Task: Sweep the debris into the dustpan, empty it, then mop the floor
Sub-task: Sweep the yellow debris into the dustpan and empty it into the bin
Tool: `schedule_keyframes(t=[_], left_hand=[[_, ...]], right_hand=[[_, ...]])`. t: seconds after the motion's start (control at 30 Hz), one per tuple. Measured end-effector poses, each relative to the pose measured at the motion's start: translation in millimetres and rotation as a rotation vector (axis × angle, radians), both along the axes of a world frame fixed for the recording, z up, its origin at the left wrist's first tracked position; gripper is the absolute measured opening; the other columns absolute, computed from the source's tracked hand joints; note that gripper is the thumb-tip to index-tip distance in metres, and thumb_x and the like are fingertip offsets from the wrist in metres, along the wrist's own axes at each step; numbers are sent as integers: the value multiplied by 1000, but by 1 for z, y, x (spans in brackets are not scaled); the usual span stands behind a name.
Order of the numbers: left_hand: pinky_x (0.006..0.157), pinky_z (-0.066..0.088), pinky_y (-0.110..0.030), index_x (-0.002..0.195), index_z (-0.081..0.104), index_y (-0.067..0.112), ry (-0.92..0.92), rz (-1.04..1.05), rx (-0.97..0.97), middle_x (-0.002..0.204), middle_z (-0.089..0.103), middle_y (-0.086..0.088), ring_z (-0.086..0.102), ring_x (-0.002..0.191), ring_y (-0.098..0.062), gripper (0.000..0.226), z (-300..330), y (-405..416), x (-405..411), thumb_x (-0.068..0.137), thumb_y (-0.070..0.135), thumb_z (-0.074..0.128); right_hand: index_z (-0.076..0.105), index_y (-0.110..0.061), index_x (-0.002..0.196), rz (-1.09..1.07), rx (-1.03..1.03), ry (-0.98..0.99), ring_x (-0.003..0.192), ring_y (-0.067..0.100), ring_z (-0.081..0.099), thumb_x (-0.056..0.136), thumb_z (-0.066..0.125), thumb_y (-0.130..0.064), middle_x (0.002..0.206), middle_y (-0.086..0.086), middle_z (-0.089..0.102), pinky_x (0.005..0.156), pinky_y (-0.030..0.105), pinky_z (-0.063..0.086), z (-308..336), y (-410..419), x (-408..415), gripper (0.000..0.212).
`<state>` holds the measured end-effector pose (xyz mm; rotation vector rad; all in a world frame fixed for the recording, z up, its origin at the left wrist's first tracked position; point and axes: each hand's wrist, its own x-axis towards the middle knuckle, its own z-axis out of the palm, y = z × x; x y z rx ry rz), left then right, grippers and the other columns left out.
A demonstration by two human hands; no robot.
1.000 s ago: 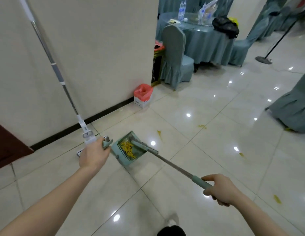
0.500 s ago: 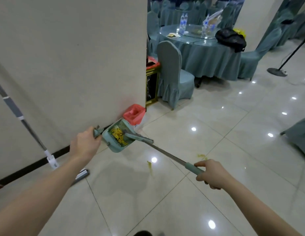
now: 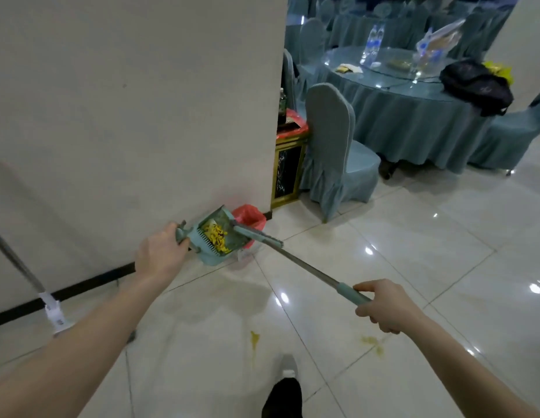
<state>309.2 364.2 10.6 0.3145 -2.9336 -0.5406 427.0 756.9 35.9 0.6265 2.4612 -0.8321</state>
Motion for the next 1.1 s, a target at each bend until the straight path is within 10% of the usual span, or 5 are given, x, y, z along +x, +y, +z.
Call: schedule_keyframes(t=[0.67,1.1], left_hand=[[56,36,-33,110,63,17,-49,356,-112,76,70,-14,66,73,-39,31,-18,178,-187,87,38,64],[61,49,-40,108,59,14,-136,676,-249,84,70,-21,66,79,-41,31,5,415,-332,87,37,63]], right_hand=[[52,-29,141,651,177,-94,35,7,42,90,68,-13,69,5,58,37,16,39,25,181,-437,56],[52,-22,142,1027,-38,-101,78,24,70,88,69,-13,104,8,64,60,30,61,-15,332,-694,57]])
